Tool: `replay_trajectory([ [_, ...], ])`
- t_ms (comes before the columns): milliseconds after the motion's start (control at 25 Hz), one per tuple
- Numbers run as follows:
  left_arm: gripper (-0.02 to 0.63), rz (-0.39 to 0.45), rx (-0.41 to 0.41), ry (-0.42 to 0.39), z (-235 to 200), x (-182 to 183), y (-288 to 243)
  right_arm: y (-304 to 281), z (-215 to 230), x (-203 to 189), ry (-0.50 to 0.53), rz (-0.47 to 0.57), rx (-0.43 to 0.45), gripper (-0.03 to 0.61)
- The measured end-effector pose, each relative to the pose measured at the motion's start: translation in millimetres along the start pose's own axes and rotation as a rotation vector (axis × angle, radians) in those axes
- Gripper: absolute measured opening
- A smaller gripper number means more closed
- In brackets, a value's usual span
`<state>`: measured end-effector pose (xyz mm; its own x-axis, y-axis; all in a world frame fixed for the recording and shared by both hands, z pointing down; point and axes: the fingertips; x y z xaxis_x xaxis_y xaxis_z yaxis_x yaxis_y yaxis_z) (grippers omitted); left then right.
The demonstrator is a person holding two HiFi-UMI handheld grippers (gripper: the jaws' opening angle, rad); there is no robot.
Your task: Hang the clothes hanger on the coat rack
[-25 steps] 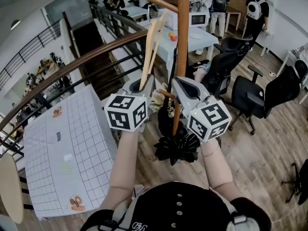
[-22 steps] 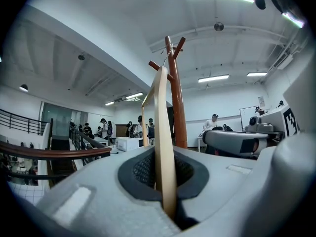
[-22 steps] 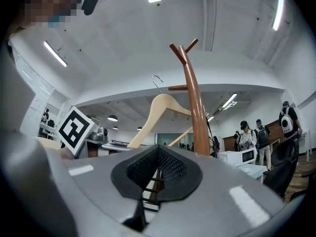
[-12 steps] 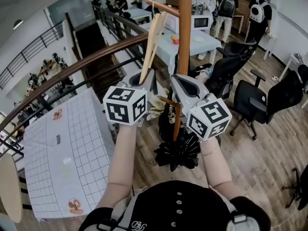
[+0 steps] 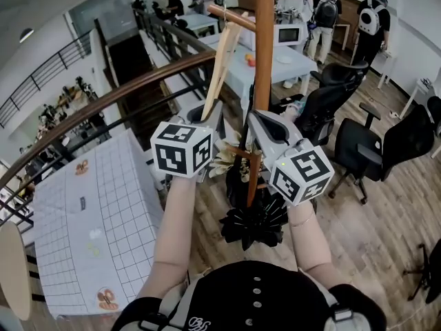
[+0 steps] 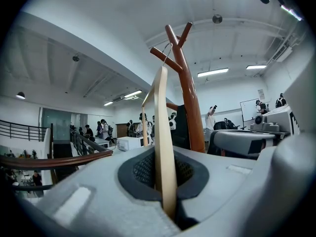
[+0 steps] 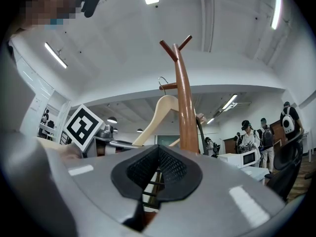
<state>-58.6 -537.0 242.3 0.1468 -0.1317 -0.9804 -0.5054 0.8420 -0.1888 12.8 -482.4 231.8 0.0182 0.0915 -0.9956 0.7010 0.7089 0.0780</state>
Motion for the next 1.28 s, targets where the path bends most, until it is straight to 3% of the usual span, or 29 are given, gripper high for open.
replay_trajectory([
  [400,0.000,-0.035,-0.005,0.038,2,-19,-10,4,6,-9,-0.014,-0.015,-0.009,-0.002],
  [840,0.003,-0.059,-0.035,0.025,28,-32,-21,12,13,-18,-0.033,-0.021,-0.022,-0.002],
  [1280,0.015,-0.034,-0.054,0.050,41,-35,-17,24,8,-29,-0.045,-0.044,-0.039,-0.002],
])
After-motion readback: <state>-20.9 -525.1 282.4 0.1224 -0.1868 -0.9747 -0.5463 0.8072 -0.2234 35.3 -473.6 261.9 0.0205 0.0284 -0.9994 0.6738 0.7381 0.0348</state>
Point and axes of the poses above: the fingertips, and each gripper's own axes: y backward along the fingers, z to its right, x out of its top, and after that the axes turned 8 degrees about -z, right-handed
